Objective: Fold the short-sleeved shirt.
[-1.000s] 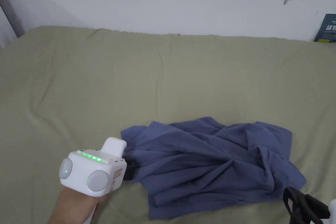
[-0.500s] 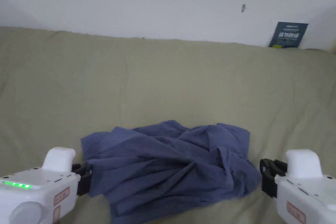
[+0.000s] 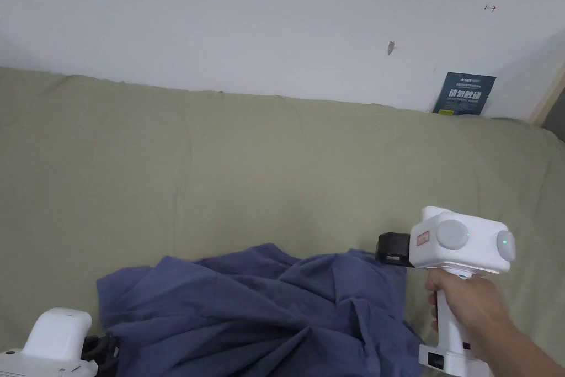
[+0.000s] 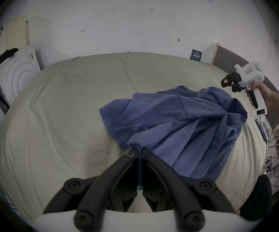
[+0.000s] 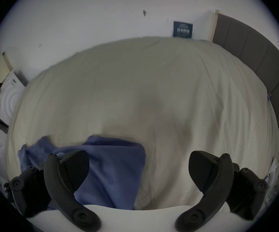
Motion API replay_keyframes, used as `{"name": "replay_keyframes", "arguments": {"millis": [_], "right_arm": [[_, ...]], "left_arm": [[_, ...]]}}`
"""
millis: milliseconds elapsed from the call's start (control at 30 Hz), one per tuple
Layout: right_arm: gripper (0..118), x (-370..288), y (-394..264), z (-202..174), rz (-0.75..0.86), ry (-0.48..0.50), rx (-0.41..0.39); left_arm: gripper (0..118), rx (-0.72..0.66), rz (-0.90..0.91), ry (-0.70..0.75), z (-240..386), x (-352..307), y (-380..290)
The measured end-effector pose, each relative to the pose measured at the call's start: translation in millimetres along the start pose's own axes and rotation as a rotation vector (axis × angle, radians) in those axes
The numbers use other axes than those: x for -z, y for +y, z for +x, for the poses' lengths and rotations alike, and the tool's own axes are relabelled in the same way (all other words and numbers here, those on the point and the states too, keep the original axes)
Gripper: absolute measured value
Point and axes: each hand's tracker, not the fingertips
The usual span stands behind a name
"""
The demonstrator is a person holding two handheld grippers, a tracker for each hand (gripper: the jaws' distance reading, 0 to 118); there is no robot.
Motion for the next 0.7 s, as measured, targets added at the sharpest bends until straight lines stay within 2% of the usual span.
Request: {"name": "replay_keyframes", "arguments": {"millis": [67, 100, 133, 167, 200, 233, 300, 367, 467, 700], "right_arm": [[118, 29.7, 4.6, 0.0, -0.055, -0.051, 0.013], [111, 32.5, 4.2, -2.8, -0.071, -0.070, 0.011], [80, 31.5, 3.2, -7.8, -0.074, -0.084, -0.005], [42, 15.3, -4.5, -17.1, -0.054, -0.119, -0.025], [13, 10.6, -7.7, -23.2, -0.070, -0.138, -0.049], [7, 6.5, -10.9, -26.7, -0.072, -0.081, -0.025], [5, 14.6, -4.9, -26.2, -0.117, -0.073, -0.001], [4, 8.9, -2.3, -18.5, -0.086, -0.023, 0.003], [4, -22.0, -6.5, -3.0, 0.047, 0.086, 0.074], [4, -117.4, -0.2, 18.1, 0.260, 0.295, 0.070]], "left_arm": [[0, -0.012, 0.001, -0.001, 0.7, 2.4, 1.6], [0, -0.009, -0.003, -0.003, 2.0, 2.9, 3.2], [0, -0.002, -0.003, 0.006, 3.9, 3.2, 3.9], [0, 0.003, -0.007, 0.008, 4.4, 4.1, 4.4], [0, 0.001, -0.012, 0.005, 4.0, 5.2, 4.7], [0, -0.007, -0.021, -0.002, 1.0, 9.2, 4.4], [0, -0.016, -0.031, 0.004, -0.4, 14.2, 5.1], [0, -0.033, -0.043, 0.009, -6.7, 19.0, 4.1], [0, -0.072, -0.030, 0.020, -15.9, 12.1, 7.3], [0, -0.143, 0.149, -0.030, -16.4, -51.4, 46.4]]}}
